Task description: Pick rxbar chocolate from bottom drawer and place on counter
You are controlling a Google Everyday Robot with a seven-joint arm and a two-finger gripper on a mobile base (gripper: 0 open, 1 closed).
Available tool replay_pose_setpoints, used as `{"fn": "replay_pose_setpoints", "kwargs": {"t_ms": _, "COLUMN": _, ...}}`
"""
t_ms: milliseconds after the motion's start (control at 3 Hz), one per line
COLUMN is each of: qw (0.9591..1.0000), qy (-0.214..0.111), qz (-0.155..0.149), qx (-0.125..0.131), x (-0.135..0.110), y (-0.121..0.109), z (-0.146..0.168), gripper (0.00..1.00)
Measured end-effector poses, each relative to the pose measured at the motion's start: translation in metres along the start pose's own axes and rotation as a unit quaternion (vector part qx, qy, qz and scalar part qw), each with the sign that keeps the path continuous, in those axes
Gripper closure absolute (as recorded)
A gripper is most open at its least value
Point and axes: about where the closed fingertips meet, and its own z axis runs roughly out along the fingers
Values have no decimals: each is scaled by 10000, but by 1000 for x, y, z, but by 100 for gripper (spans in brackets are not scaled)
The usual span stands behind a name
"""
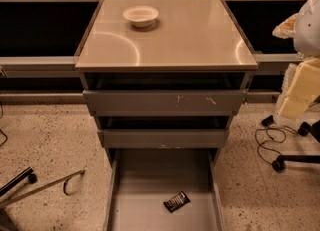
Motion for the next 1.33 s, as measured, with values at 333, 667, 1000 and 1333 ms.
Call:
{"fn": "replay_pose_setpoints", "kwargs": {"t_ms": 333, "qw": 10000, "qy": -2, "qz": 0, "qx": -1, "x": 0, "y": 0, "z": 0, "gripper": 0}}
{"fn": "replay_pose_setpoints", "kwargs": {"t_ms": 667, "qw": 9996, "qy": -221, "qz": 34, "qx": -150, "x": 5, "y": 5, "z": 23, "gripper": 0}}
{"fn": "replay_pose_setpoints", "kwargs": {"t_ms": 1000, "qw": 9978, "qy": -550, "qz": 65, "qx": -352, "x": 14, "y": 19, "z": 76, "gripper": 0}}
{"fn": "replay_pose_setpoints", "kwargs": {"t_ms": 1333, "qw": 9957, "qy": -747, "qz": 160, "qx": -516, "x": 25, "y": 42, "z": 156, "gripper": 0}}
